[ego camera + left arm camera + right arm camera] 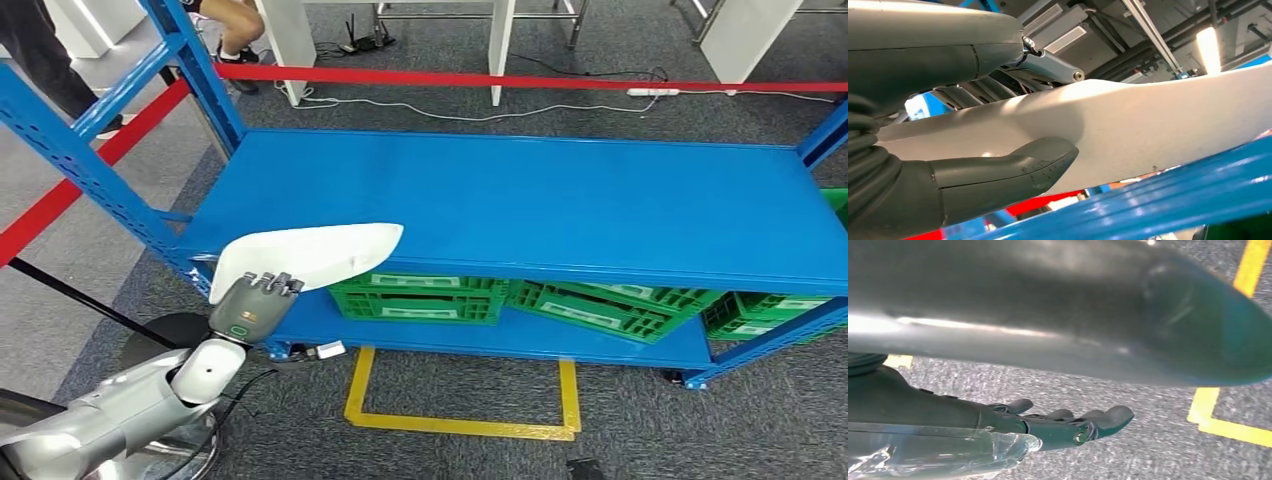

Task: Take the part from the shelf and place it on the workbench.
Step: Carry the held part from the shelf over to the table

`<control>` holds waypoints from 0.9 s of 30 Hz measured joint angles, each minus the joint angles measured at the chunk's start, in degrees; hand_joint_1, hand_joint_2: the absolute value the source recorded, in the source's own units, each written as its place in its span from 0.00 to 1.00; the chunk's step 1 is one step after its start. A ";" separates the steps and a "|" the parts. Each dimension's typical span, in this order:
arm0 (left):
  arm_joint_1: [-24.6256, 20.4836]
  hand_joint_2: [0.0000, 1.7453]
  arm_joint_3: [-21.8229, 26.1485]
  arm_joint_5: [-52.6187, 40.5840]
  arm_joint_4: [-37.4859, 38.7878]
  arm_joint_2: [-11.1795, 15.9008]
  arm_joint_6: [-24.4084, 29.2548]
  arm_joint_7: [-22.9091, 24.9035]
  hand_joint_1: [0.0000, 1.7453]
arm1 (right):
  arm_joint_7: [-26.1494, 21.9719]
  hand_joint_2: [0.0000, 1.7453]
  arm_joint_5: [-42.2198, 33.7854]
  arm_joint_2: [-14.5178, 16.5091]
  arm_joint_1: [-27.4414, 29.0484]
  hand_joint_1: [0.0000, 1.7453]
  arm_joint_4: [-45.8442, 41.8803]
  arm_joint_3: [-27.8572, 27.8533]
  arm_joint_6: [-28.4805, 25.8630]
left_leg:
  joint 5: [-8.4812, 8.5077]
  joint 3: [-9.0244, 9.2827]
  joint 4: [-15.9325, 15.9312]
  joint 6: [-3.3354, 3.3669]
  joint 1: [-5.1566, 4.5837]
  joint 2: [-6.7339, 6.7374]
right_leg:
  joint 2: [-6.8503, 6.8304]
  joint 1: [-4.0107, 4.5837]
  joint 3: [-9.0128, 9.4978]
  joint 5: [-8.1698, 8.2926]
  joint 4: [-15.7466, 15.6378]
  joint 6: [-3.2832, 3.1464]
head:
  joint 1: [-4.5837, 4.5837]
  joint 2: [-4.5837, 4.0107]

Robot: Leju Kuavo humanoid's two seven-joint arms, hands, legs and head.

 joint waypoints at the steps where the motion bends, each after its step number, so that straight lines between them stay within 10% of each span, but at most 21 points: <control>1: -0.14 1.00 0.01 0.00 0.00 -0.02 0.01 0.01 1.00 | 0.00 0.00 -0.04 -0.02 -0.03 0.00 0.01 0.00 -0.02 | 1.10 2.82 -3.49 -0.17 0.21 0.01 | -0.01 -0.07 -0.66 0.58 0.09 0.34 | -0.02 0.00; 4: -0.53 1.00 0.05 0.00 0.00 -0.10 0.00 0.03 1.00 | -0.03 0.00 -0.12 -0.10 -0.11 0.00 0.01 0.00 -0.06 | -0.01 9.65 -13.98 0.51 0.25 -0.14 | 0.00 -0.02 -1.99 2.42 0.18 1.51 | -0.05 0.00; 7: -0.28 1.00 -0.04 0.00 0.01 -0.19 -0.02 -0.07 1.00 | -0.03 0.00 -0.20 -0.11 0.25 0.00 0.00 0.00 -0.08 | 0.77 8.90 -15.27 2.27 -0.10 0.01 | 0.00 -0.36 -2.61 3.58 -0.61 2.59 | -0.05 0.00; 12: -0.04 1.00 -0.16 0.00 0.02 -0.24 -0.03 -0.19 1.00 | 0.02 0.00 -0.28 -0.09 0.49 0.00 0.00 0.00 -0.09 | 4.17 5.27 -15.26 3.69 -0.32 0.25 | -0.01 -0.40 -6.32 -8.41 13.99 3.22 | 0.35 0.00; 14: 0.05 1.00 -0.26 0.00 0.04 -0.25 -0.04 -0.20 1.00 | 0.02 0.00 -0.32 -0.09 0.33 0.00 0.00 0.00 -0.09 | 5.44 3.61 -15.18 3.63 -0.51 0.26 | -0.01 -0.21 -5.09 -7.74 16.92 3.00 | 0.36 0.00; 16: -0.04 1.00 -0.35 0.00 0.08 -0.22 -0.04 -0.17 1.00 | 0.02 0.00 -0.35 -0.09 0.23 0.00 0.00 0.00 -0.09 | 6.60 2.25 -15.09 3.36 -0.57 0.24 | 0.05 0.06 0.07 -5.35 11.90 2.48 | 0.37 0.00; 19: -0.56 1.00 -0.48 0.00 0.09 -0.12 -0.03 -0.05 1.00 | -0.06 0.00 -0.42 -0.11 -0.15 0.00 0.00 0.00 -0.10 | 8.03 1.29 -14.95 2.48 -0.64 0.26 | 0.37 0.52 7.85 -6.97 1.04 1.62 | 0.31 0.00; 27: -0.98 1.00 -1.03 0.00 0.13 0.11 -0.04 0.05 1.00 | -0.12 0.00 -0.48 0.04 -0.14 0.00 0.00 0.00 -0.10 | 5.86 -0.05 -13.66 0.63 -0.37 0.27 | 0.09 0.43 6.91 -5.42 -0.83 -0.41 | 0.16 0.00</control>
